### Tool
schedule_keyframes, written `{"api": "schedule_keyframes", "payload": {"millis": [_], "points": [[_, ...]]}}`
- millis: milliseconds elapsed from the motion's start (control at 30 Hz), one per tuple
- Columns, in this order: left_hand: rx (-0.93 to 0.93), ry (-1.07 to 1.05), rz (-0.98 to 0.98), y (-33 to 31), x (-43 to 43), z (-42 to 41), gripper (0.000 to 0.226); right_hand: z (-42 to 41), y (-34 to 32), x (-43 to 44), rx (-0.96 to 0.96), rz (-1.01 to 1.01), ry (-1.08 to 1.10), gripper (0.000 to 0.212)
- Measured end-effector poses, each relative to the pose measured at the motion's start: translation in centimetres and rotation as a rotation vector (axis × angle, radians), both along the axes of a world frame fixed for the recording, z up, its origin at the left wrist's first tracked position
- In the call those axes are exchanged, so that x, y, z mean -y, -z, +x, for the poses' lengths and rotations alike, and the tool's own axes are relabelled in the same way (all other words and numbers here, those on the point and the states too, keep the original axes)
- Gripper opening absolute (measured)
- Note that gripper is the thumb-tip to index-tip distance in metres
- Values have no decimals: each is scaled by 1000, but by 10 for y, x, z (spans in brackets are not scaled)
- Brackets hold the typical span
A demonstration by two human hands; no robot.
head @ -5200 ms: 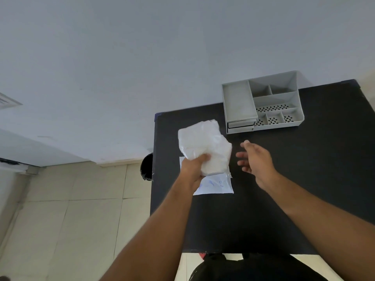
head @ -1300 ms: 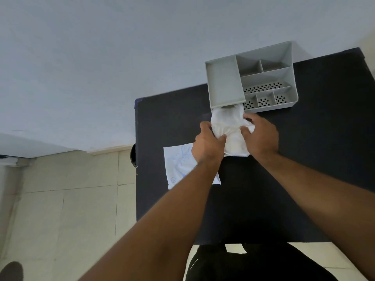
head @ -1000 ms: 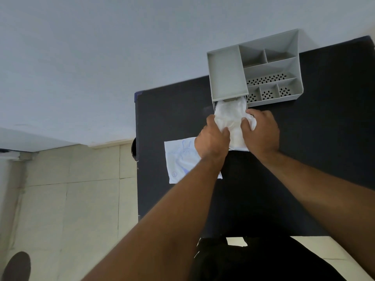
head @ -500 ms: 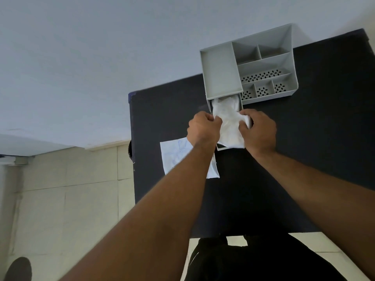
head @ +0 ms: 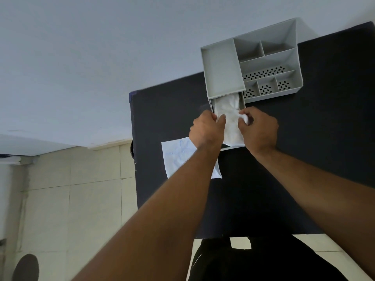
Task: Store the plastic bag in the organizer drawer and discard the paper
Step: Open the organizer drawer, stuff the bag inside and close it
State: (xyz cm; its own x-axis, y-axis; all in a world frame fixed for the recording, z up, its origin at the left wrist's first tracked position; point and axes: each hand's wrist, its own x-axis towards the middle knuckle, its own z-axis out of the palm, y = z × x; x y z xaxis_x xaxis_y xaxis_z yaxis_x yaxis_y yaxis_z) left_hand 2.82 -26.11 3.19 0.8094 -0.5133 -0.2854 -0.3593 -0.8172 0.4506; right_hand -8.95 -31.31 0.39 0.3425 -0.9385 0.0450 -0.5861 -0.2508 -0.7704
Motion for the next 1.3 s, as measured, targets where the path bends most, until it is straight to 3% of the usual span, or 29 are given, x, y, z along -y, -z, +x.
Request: {"api": "schedule_keyframes", "payload": {"millis": [367, 600, 833, 967, 1133, 1300], "points": [[18, 134, -244, 26, -36, -26, 51, -8, -5, -9, -48, -1, -24, 34], [-25, 297, -197, 29, -61, -20, 71, -22, -1, -19, -48, 69, 28, 41], [-113, 333, -199, 25, -70, -15, 83, -20, 1, -15, -29, 56, 24, 23], [-128, 238, -250, 23, -62, -20, 84, -15, 2, -12, -67, 34, -34, 20], [-115, 195, -164, 24, -52, -20, 94, -20, -1, -20, -95, -19, -144, 31], [-78, 178, -110, 24, -46, -18, 96, -29, -1, -32, -268, -114, -177, 32]]}}
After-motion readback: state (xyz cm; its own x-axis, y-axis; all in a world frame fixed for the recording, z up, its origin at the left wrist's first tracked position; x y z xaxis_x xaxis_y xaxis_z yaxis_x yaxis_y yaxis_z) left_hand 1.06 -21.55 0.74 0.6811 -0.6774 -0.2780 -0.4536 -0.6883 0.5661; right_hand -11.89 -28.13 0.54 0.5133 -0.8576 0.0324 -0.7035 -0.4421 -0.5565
